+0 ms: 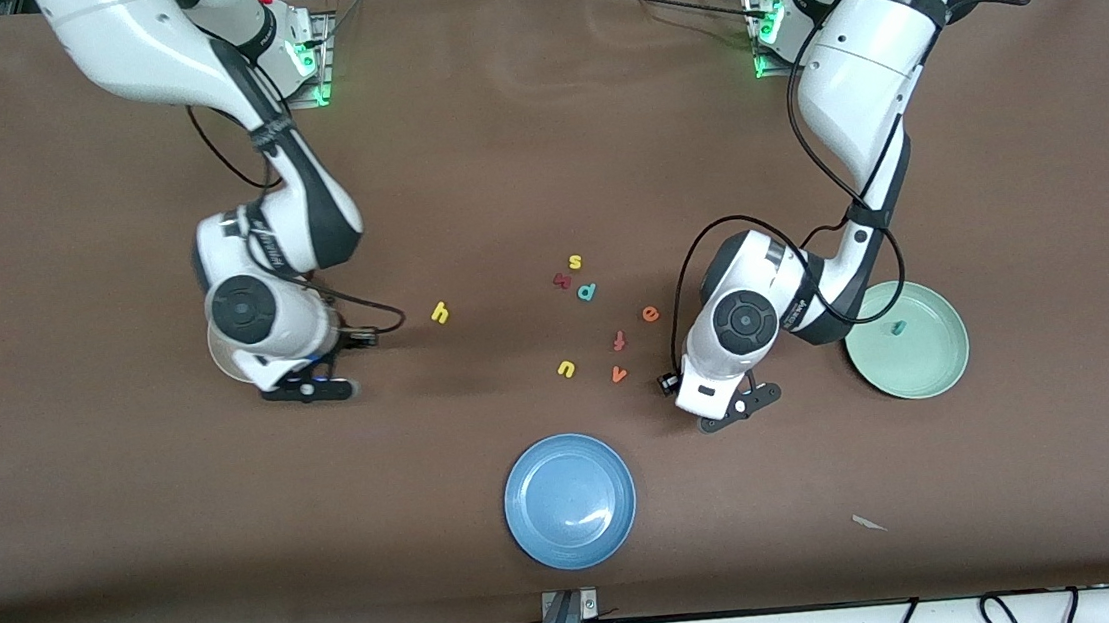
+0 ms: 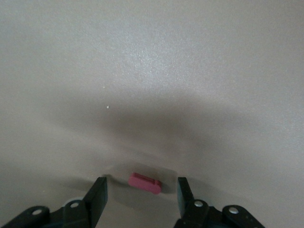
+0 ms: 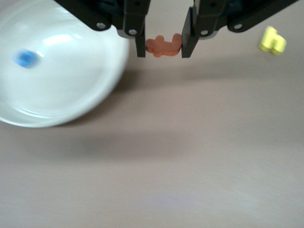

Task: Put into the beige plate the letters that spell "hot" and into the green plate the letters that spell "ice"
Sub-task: 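Place the orange piece on the beige plate while the left gripper lifts the bar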

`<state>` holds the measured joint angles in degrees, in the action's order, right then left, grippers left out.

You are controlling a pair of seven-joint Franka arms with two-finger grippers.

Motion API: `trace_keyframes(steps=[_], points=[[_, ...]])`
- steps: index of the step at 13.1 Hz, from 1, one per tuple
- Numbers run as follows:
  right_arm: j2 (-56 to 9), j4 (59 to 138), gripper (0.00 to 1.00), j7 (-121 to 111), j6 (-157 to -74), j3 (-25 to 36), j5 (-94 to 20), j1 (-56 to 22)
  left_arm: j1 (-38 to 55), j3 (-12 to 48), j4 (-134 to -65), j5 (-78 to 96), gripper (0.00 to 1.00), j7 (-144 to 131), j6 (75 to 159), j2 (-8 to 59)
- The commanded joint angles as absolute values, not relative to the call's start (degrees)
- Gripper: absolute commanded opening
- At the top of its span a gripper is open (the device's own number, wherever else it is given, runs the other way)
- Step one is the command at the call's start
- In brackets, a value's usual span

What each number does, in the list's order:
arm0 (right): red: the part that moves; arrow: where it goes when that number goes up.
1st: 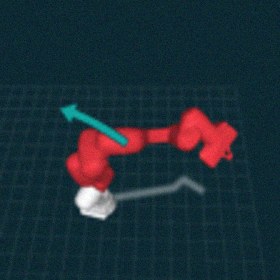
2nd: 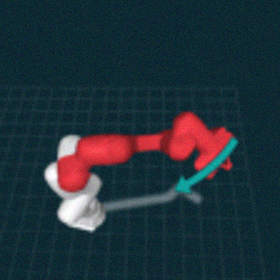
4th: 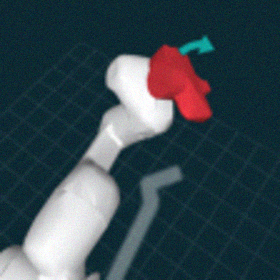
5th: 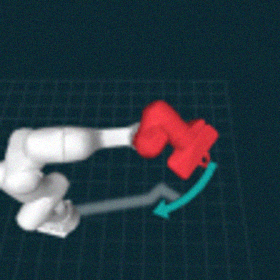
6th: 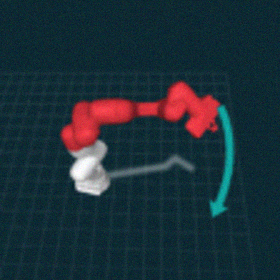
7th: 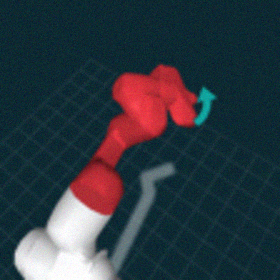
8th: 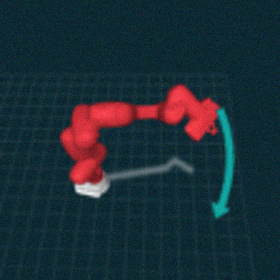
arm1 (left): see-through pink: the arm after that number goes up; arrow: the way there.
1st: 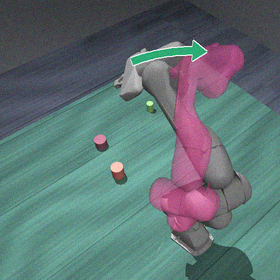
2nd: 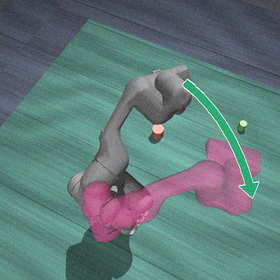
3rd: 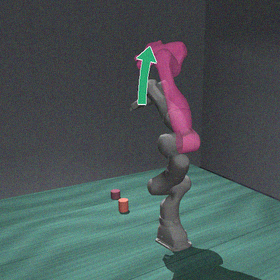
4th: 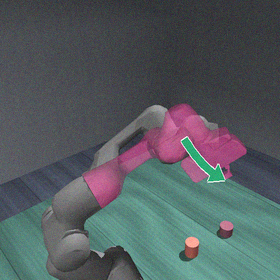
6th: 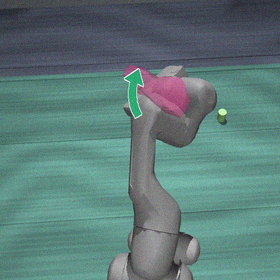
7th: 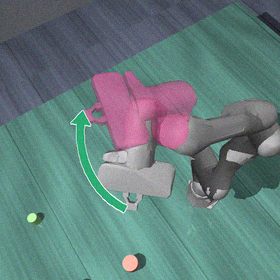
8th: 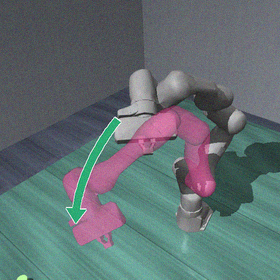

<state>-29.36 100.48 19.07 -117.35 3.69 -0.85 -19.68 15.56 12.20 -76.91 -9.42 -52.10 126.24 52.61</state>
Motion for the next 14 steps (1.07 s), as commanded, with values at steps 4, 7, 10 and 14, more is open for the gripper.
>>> trace_keyframes(steps=[4, 7, 10, 14], points=[[-26.19, 113.70, 0.21, 7.39, -123.18, 10.89, -1.05, -19.60, 16.26, 11.34, -74.71, -8.26, 0.57, -52.82, 125.77, 53.96], [-26.80, 119.26, 0.24, 5.54, -132.09, 11.51, -1.05, -19.60, 16.35, 11.34, -74.79, -8.26, 0.55, -53.52, 125.77, 54.05], [-25.58, 118.83, 0.99, 6.06, -131.31, 11.60, -1.32, -19.60, 16.35, 11.34, -74.79, -8.26, 0.51, -53.88, 125.77, 53.97], [-22.76, 110.42, 0.99, 16.31, -120.35, 7.85, -1.41, -20.21, 16.35, 11.34, -74.79, -8.17, 0.45, -54.58, 125.77, 53.97]])
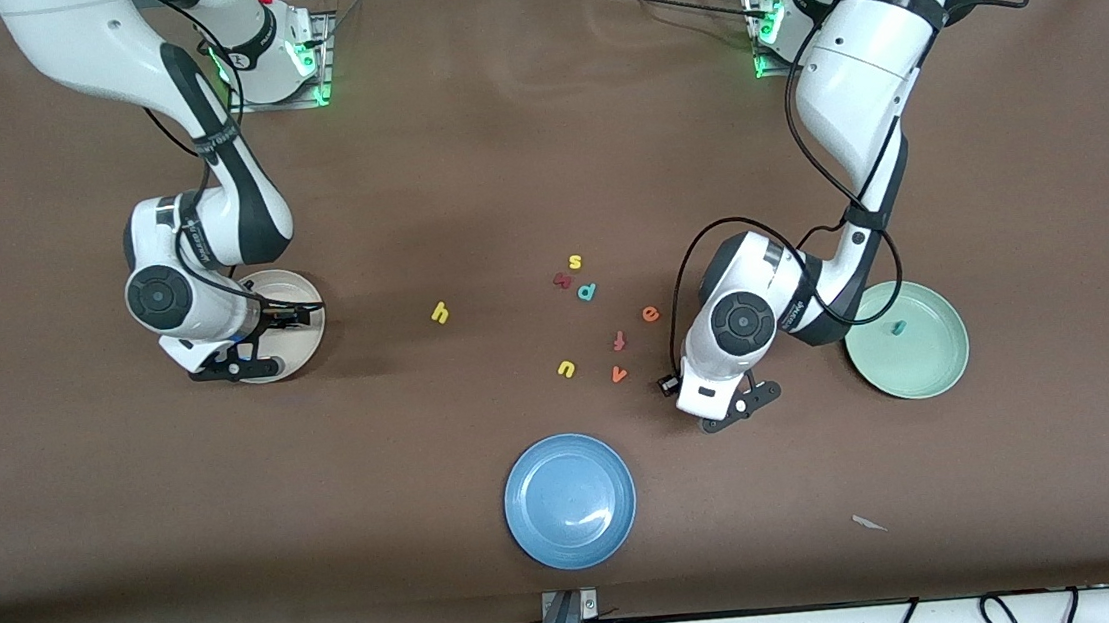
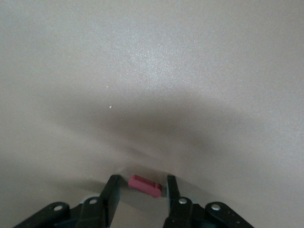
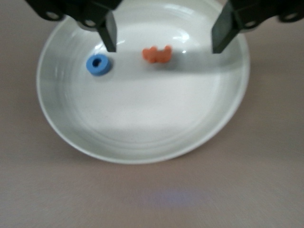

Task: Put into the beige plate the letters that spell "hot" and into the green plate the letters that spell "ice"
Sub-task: 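Place the orange piece on the beige plate while the left gripper lifts the bar, then grasp the yellow 4 with the right gripper while the left gripper holds the bar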

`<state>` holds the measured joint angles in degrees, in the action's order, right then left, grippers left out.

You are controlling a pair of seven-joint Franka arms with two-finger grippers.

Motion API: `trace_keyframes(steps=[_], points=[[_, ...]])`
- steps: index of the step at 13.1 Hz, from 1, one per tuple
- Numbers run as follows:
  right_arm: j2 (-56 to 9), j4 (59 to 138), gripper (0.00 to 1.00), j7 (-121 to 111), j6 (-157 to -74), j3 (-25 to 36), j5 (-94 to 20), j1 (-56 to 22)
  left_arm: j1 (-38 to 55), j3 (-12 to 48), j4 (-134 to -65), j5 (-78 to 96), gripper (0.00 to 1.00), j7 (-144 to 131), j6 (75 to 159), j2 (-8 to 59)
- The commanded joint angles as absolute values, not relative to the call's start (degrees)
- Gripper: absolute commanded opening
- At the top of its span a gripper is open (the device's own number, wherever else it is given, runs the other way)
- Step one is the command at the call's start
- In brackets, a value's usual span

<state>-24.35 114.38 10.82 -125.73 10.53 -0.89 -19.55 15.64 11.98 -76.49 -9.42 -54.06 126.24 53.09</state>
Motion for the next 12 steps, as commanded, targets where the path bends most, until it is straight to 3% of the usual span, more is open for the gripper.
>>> trace_keyframes(steps=[1, 5, 12], points=[[-22.85, 109.26, 0.99, 20.35, -120.15, 5.65, -1.41, -20.30, 16.35, 11.34, -74.79, -8.17, 0.44, -54.58, 125.77, 53.96], [-26.79, 108.11, 0.99, 39.60, -128.03, -2.18, -1.41, -21.88, 16.35, 11.34, -74.79, -8.17, 0.38, -54.58, 125.77, 53.96], [-34.19, 107.84, 0.99, 52.72, -139.83, -2.55, -1.41, -26.63, 16.35, 11.34, -74.88, -8.26, 0.30, -55.37, 125.77, 54.05]])
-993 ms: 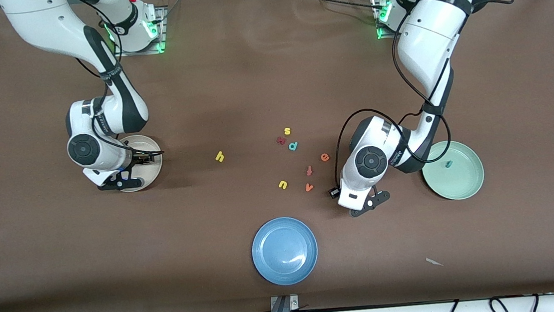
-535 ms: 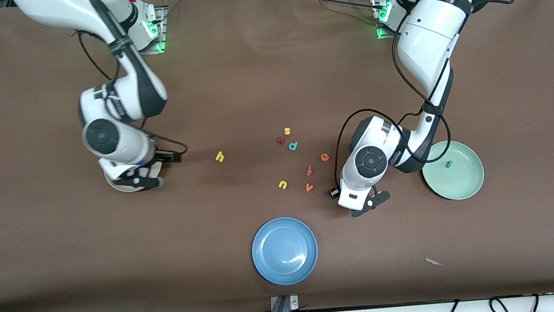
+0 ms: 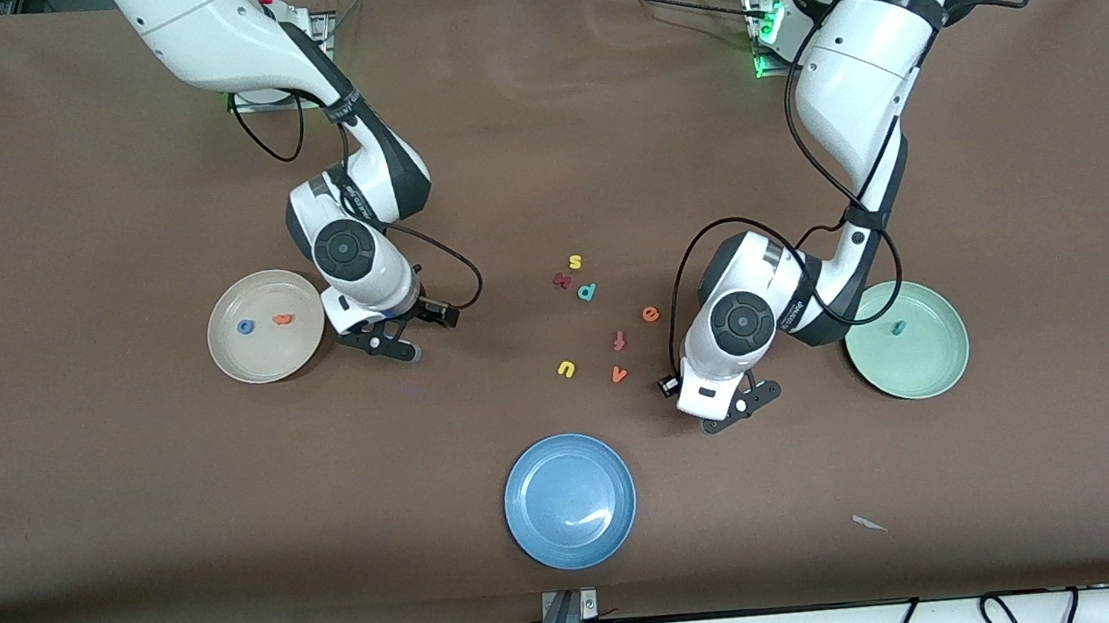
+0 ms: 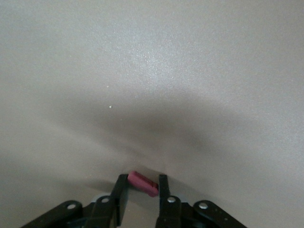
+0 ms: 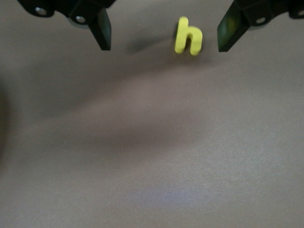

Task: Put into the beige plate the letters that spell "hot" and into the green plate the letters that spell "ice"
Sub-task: 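Grasp the yellow 4 with the right gripper while the left gripper holds the bar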

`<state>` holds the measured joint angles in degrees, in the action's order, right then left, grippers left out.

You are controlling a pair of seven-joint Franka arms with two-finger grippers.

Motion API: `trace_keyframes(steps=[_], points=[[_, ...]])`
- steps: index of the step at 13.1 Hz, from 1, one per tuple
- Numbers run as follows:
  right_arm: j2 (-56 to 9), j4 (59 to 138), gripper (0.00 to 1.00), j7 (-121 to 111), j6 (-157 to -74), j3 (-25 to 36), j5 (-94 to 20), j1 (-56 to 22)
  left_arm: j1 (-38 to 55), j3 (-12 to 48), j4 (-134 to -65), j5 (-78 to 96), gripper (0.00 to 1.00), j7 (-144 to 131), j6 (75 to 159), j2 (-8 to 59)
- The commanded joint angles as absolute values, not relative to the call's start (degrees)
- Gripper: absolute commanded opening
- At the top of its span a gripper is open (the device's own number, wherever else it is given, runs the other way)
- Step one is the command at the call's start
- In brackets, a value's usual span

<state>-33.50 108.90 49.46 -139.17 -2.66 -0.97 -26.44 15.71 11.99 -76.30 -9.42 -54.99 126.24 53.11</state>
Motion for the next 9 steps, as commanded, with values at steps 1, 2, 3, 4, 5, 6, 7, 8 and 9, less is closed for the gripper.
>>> trace_keyframes(steps=[1, 2, 3, 4, 5, 6, 7, 8, 9], points=[[-34.54, 107.58, 0.99, 53.08, -139.83, -2.64, -1.49, -26.63, 16.35, 11.34, -74.88, -8.26, 0.30, -55.37, 125.77, 54.05], [-34.89, 107.49, 0.98, 53.26, -139.92, -2.72, -1.49, -26.63, 16.26, 11.34, -74.88, -8.26, 0.30, -55.28, 125.77, 54.05], [-35.41, 107.40, 0.97, 53.26, -140.01, -2.72, -1.49, -26.63, 16.26, 11.34, -74.88, -8.26, 0.28, -55.28, 125.77, 54.05], [-35.51, 107.14, 0.89, 53.17, -139.92, -2.81, -2.28, -26.72, 16.26, 11.34, -74.88, -8.26, 0.26, -55.28, 125.77, 54.05], [-35.51, 107.14, 0.88, 53.17, -139.92, -3.25, -3.07, -26.72, 16.26, 11.34, -74.88, -8.26, 0.26, -55.28, 125.77, 54.05], [-35.51, 107.14, 0.88, 53.43, -139.83, -3.95, -3.25, -26.72, 16.26, 11.34, -74.88, -8.26, 0.25, -55.28, 125.77, 54.05], [-35.51, 107.14, 0.88, 53.44, -139.83, -4.13, -3.51, -26.72, 16.26, 11.34, -74.88, -8.26, 0.25, -55.28, 125.77, 54.05], [-35.68, 107.14, 0.88, 53.44, -139.83, -4.22, -3.52, -26.81, 16.26, 11.34, -74.88, -8.26, 0.23, -55.28, 125.77, 54.05], [-35.68, 107.14, 0.88, 53.35, -139.75, -4.22, -3.52, -27.24, 16.26, 11.34, -74.88, -8.35, 0.23, -55.28, 125.77, 54.05]])
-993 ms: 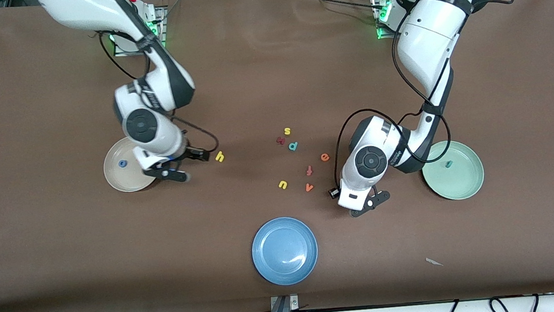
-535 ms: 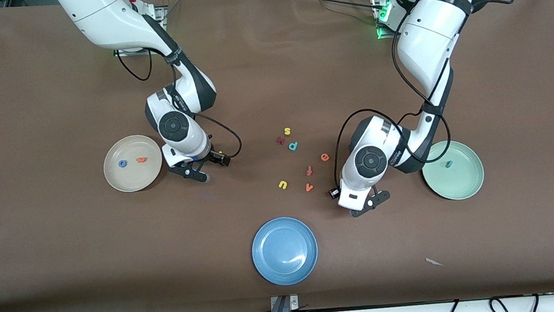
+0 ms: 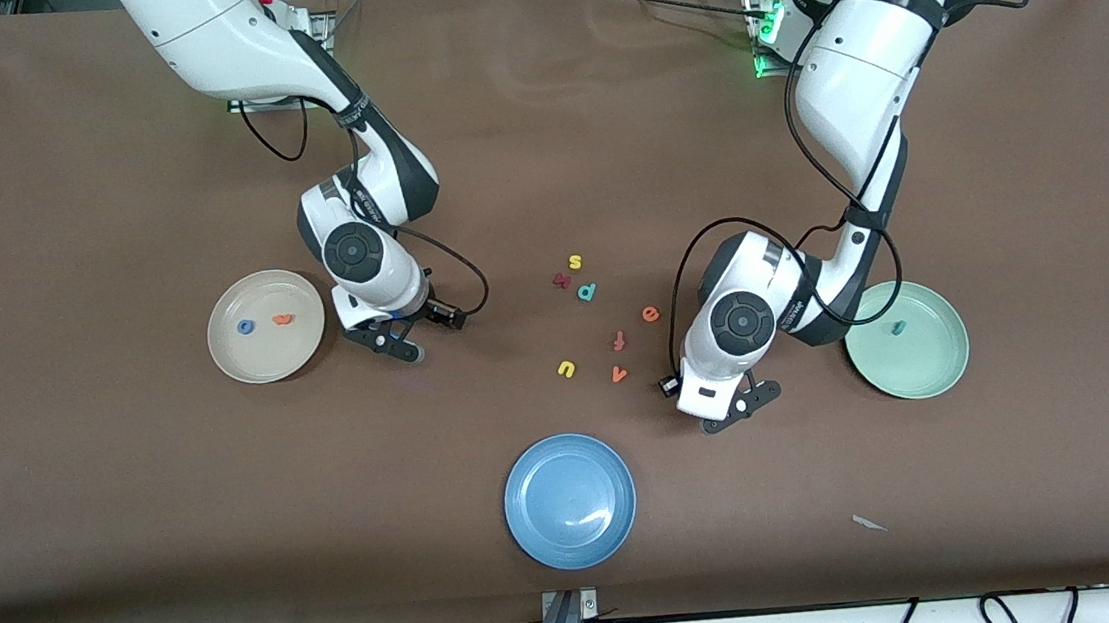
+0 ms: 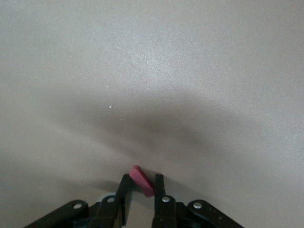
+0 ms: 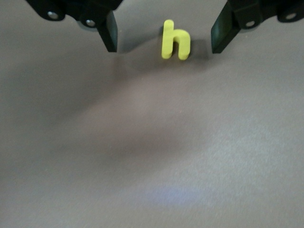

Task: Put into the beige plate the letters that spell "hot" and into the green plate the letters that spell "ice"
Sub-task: 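Grasp the yellow 4 with the right gripper while the left gripper holds the bar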

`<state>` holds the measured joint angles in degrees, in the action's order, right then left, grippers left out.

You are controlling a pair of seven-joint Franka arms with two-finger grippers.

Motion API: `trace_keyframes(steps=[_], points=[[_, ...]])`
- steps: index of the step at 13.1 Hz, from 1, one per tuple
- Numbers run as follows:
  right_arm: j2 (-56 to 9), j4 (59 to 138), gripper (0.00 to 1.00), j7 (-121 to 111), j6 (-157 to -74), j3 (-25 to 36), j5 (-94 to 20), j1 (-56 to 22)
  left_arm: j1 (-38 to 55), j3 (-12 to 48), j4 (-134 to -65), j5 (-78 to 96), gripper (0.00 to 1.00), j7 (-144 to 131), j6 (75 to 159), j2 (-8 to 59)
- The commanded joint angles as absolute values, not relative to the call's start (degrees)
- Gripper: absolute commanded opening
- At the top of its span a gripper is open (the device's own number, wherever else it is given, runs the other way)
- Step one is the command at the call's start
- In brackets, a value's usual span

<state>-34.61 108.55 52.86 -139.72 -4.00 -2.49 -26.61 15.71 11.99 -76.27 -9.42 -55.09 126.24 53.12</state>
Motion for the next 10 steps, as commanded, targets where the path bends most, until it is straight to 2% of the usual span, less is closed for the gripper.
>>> trace_keyframes(steps=[1, 5, 7, 8, 10], points=[[-35.94, 107.14, 0.88, 53.35, -139.75, -4.22, -3.43, -27.59, 16.26, 11.34, -74.88, -8.35, 0.23, -55.28, 125.77, 54.05], [-36.30, 107.14, 0.85, 53.26, -139.83, -4.04, -2.72, -27.51, 16.26, 11.34, -74.88, -8.35, 0.20, -55.28, 125.77, 54.05], [-36.47, 107.14, 0.77, 53.09, -139.83, -4.04, -2.55, -27.51, 16.17, 11.34, -74.97, -8.35, 0.18, -55.20, 126.21, 54.14], [-36.47, 107.05, 0.76, 52.91, -139.83, -3.96, -2.37, -27.51, 16.17, 11.34, -75.23, -8.44, 0.17, -55.28, 126.99, 54.14], [-36.47, 106.96, 0.65, 52.73, -139.83, -3.96, -2.20, -27.51, 16.17, 11.34, -75.41, -8.44, 0.13, -55.28, 127.27, 54.05]])
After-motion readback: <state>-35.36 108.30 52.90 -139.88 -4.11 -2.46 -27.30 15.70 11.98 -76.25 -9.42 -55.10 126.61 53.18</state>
